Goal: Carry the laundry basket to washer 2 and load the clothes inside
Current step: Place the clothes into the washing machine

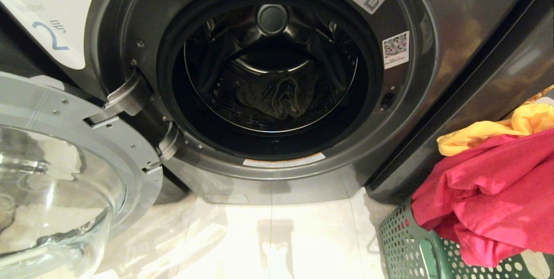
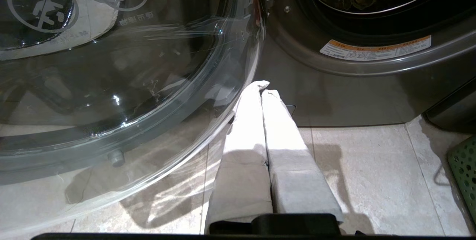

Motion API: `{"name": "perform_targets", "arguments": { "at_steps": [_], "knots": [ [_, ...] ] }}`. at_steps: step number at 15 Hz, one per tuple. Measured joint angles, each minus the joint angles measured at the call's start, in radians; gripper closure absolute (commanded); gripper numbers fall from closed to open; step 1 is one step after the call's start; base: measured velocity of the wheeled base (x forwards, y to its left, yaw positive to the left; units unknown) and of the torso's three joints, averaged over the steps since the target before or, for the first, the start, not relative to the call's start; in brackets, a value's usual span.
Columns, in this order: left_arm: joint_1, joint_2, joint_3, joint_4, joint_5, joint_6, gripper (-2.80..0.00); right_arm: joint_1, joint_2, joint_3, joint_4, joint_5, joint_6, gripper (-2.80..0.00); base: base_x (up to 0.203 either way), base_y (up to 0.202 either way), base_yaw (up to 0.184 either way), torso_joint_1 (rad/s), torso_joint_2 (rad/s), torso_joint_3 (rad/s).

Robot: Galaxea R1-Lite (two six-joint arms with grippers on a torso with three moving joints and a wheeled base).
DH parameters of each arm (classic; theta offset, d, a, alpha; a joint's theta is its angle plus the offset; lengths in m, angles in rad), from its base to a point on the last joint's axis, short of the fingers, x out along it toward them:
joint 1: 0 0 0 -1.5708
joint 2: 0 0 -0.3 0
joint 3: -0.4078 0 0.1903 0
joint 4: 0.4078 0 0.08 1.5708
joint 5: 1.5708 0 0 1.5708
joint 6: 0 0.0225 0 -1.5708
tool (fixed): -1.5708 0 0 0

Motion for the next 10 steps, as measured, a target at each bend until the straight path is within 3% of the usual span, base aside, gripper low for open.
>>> {"name": "perform_targets", "arguments": {
  "at_steps": [4, 10],
  "knots": [
    [0.0, 0.0, 0.0, 0.0, 0.0, 0.0, 0.0, 0.052, -0.07, 0.011, 0.069, 0.047, -0.014, 0.0, 0.0, 0.0, 0.0, 0.0, 0.0, 0.0],
    [0.0, 0.0, 0.0, 0.0, 0.0, 0.0, 0.0, 0.217, -0.103, -0.002, 0.071, 0.056, -0.042, 0.0, 0.0, 0.0, 0.0, 0.0, 0.0, 0.0]
  ]
}}
